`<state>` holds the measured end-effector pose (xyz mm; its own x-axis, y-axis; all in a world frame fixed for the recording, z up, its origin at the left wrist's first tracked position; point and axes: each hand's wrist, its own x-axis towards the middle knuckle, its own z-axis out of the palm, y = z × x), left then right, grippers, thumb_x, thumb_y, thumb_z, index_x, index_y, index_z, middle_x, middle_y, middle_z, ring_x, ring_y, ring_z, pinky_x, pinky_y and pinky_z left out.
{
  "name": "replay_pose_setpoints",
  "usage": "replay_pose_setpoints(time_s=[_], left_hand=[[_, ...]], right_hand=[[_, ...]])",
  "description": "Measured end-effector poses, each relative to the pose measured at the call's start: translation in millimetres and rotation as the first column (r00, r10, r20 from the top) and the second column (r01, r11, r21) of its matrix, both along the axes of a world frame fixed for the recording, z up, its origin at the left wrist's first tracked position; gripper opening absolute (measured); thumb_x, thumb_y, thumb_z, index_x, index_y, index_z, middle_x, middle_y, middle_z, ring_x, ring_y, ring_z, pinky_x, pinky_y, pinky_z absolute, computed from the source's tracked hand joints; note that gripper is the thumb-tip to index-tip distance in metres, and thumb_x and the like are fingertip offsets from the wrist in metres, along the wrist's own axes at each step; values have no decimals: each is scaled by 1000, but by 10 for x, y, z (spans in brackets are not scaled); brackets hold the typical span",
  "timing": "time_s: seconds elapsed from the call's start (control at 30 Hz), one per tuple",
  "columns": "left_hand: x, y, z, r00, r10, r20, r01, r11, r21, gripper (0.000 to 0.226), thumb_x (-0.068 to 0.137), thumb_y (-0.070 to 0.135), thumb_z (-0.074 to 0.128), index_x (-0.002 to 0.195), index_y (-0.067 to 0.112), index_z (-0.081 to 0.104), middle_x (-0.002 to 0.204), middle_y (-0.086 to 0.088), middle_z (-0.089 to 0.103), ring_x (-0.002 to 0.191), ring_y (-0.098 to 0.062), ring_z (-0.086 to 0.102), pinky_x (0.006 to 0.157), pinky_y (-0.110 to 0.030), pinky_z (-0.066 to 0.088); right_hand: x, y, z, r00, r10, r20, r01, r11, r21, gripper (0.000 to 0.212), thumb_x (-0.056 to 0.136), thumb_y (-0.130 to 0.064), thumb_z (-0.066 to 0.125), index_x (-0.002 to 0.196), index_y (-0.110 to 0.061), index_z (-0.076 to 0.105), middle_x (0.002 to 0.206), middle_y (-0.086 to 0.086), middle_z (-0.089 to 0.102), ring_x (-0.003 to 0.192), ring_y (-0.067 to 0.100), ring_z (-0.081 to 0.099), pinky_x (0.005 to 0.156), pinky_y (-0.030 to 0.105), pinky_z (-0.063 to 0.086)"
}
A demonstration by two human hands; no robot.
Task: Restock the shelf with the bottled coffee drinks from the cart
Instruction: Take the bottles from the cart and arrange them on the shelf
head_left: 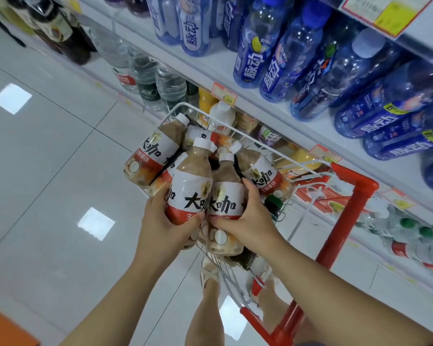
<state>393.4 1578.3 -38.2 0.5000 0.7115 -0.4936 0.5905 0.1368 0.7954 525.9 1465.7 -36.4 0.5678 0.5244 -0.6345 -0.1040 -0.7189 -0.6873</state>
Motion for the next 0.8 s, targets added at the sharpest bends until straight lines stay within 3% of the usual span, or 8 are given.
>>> replay_pose_setpoints(time_s=[0.17, 0.23, 0.33, 0.43, 0.57, 0.67, 0.8], left_hand=[[272, -62, 721, 985, -60, 164, 49, 997, 68, 71, 55, 49, 78, 118, 51, 45, 121, 10, 57, 102, -5, 60, 83, -31, 55], [433, -91, 1064, 972, -80, 220, 57, 992, 110, 73, 58, 47, 80, 122, 43, 44, 122, 9, 57, 101, -2, 60, 85, -32, 53], [680, -171, 1648, 930, -128, 345, 80, 985, 150, 69, 60, 45, 81, 117, 48, 43, 120, 11, 57, 103, -4, 59, 87, -35, 53], [913, -287, 2302, 859, -228, 459, 137, 965, 224, 65, 64, 43, 82, 113, 52, 42, 118, 16, 57, 104, -1, 58, 84, -22, 49], [1184, -470, 3138, 764, -351, 541, 222, 931, 290, 68, 63, 46, 77, 123, 39, 46, 114, 20, 59, 93, 10, 59, 70, -10, 47], [1367, -617, 3640, 706, -433, 561, 309, 900, 307, 47, 71, 33, 77, 111, 38, 53, 103, 17, 65, 79, 12, 61, 58, -4, 46], [1667, -797, 4214, 658, -513, 551, 424, 857, 292, 31, 73, 41, 75, 100, 35, 60, 94, 12, 71, 83, -4, 68, 75, -27, 56]], right_hand=[[228, -170, 921, 989, -76, 130, 57, 988, 141, 104, 63, -27, 84, 143, -37, 19, 134, -12, 44, 116, 9, 50, 98, 34, 46], [326, -251, 1366, 975, -122, 187, 80, 973, 215, 103, 65, -23, 84, 143, -37, 19, 127, -17, 46, 109, 3, 53, 93, 28, 49], [456, -402, 2030, 927, -230, 296, 122, 932, 342, 100, 65, -22, 84, 142, -38, 22, 112, -31, 47, 93, -15, 55, 84, 17, 49], [548, -610, 2682, 853, -341, 395, 135, 876, 462, 85, 64, -27, 84, 129, -47, 34, 109, -33, 53, 90, -21, 54, 72, 6, 47], [692, -941, 3448, 796, -456, 398, 164, 795, 583, 74, 64, -23, 84, 122, -43, 43, 112, -22, 60, 87, -12, 62, 72, 17, 54], [824, -1185, 3907, 759, -507, 407, 167, 757, 632, 71, 59, -24, 86, 121, -35, 52, 107, -12, 68, 91, 1, 67, 79, 28, 55], [1026, -1452, 4368, 703, -614, 358, 226, 671, 706, 75, 46, -32, 87, 114, -31, 57, 99, -8, 72, 90, 10, 69, 78, 33, 55]])
